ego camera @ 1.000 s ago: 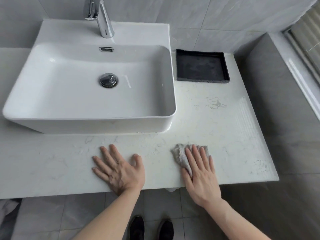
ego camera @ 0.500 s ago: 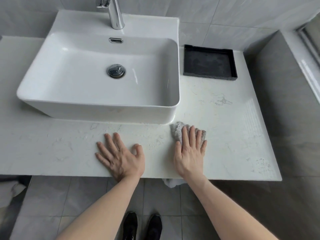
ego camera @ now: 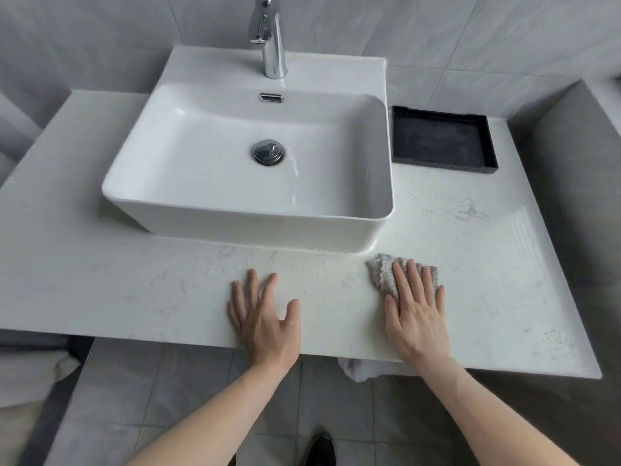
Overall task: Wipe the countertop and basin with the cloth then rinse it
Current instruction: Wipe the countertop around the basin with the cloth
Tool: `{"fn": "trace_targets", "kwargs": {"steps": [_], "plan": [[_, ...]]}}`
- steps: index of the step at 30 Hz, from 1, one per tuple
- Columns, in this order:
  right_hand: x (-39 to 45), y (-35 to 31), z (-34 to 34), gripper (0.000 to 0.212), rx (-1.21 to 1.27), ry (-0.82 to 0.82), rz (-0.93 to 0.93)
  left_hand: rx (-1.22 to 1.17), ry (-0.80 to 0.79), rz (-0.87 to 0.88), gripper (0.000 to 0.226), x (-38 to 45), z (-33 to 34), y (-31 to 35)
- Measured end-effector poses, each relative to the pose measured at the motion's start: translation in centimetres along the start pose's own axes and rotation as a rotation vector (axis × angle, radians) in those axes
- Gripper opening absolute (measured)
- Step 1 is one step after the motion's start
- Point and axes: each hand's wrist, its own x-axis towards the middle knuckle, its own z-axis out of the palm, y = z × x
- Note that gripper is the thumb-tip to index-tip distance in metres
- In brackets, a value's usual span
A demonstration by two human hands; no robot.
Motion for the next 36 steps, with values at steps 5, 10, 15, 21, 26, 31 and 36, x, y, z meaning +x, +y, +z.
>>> {"fn": "trace_targets", "kwargs": {"steps": [5, 10, 15, 21, 26, 31, 36], "plan": [[0.6, -2.0, 0.5, 0.065, 0.023, 0.058, 0.217, -0.064, -0.132, 0.298, 0.055, 1.7, -7.2, -7.3], [-0.7, -9.1, 3.5, 0.066, 0.026, 0.089, 0.199, 0.036, -0.035, 0.289, 0.056, 7.6, -13.6, -15.3], [-4.2, -18.4, 7.7, 0.070, 0.009, 0.073, -0.001, 0.183, 0.041, 0.158, 0.071, 14.1, -17.4, -20.9], [-6.1, -23.1, 10.2, 0.061, 0.028, 0.045, -0.184, 0.347, 0.033, 0.114, 0.082, 18.3, -18.8, -24.4], [-4.6, -17.6, 8.1, 0.056, 0.042, 0.136, -0.014, 0.410, 0.031, 0.136, 0.081, 18.1, -18.0, -25.5], [-2.5, -11.4, 3.9, 0.048, 0.125, 0.248, 0.324, 0.442, 0.071, 0.159, 0.079, 17.8, -17.9, -25.5], [0.3, -11.1, 1.8, 0.046, 0.252, 0.286, 0.555, 0.435, 0.093, 0.169, 0.077, 17.7, -17.9, -25.4]]}}
